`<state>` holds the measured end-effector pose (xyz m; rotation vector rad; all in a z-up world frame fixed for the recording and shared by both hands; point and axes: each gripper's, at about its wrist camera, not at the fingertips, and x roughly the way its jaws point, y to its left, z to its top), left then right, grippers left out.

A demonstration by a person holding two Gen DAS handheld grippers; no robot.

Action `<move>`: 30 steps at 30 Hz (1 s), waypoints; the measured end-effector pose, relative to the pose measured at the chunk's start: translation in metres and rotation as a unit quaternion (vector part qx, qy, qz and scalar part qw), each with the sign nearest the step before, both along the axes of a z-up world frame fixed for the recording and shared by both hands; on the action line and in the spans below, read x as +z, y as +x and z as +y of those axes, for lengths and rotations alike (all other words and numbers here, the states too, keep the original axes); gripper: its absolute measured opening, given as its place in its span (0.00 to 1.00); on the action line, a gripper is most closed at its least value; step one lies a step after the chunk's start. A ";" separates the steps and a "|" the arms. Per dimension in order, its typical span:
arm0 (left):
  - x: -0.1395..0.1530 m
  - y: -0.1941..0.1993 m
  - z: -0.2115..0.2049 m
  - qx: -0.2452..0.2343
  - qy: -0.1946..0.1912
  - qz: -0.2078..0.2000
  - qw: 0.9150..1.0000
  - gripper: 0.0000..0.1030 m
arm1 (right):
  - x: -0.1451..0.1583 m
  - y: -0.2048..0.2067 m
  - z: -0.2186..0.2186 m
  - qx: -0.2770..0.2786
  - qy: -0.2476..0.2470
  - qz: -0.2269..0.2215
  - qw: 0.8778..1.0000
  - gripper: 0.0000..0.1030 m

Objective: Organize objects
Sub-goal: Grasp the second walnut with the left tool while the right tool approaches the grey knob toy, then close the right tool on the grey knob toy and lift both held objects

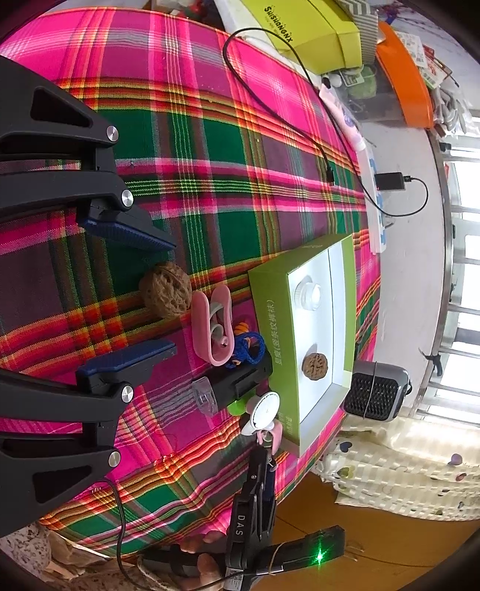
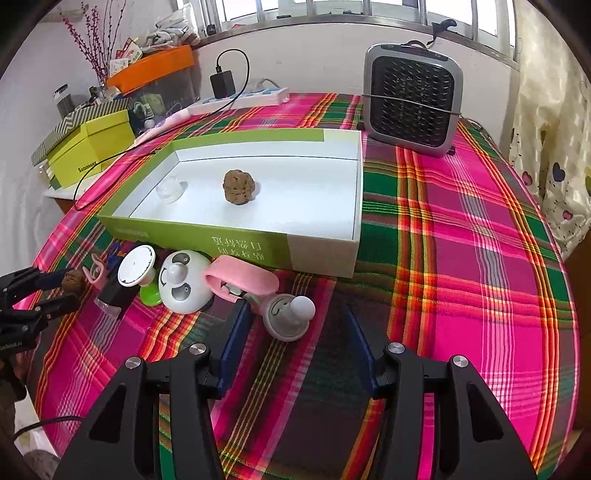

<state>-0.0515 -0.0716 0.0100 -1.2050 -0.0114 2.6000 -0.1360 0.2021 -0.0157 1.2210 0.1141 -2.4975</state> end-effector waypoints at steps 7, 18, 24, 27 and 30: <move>-0.001 -0.004 -0.007 0.014 -0.002 0.002 1.000 0.33 | 0.000 0.001 0.001 -0.001 0.003 0.002 1.000 0.29; -0.001 -0.005 -0.008 0.014 -0.003 0.004 1.000 0.28 | 0.000 0.004 -0.001 -0.002 0.015 0.008 1.000 0.28; -0.002 -0.003 -0.007 0.014 -0.004 0.004 1.000 0.28 | 0.002 0.004 0.002 -0.009 0.011 0.011 1.000 0.28; -0.002 -0.003 -0.007 0.015 -0.005 0.005 1.000 0.28 | 0.002 0.004 0.003 -0.010 0.011 0.012 1.000 0.28; -0.002 -0.003 -0.006 0.014 -0.005 0.005 1.000 0.28 | 0.002 0.005 0.003 -0.010 0.010 0.012 1.000 0.28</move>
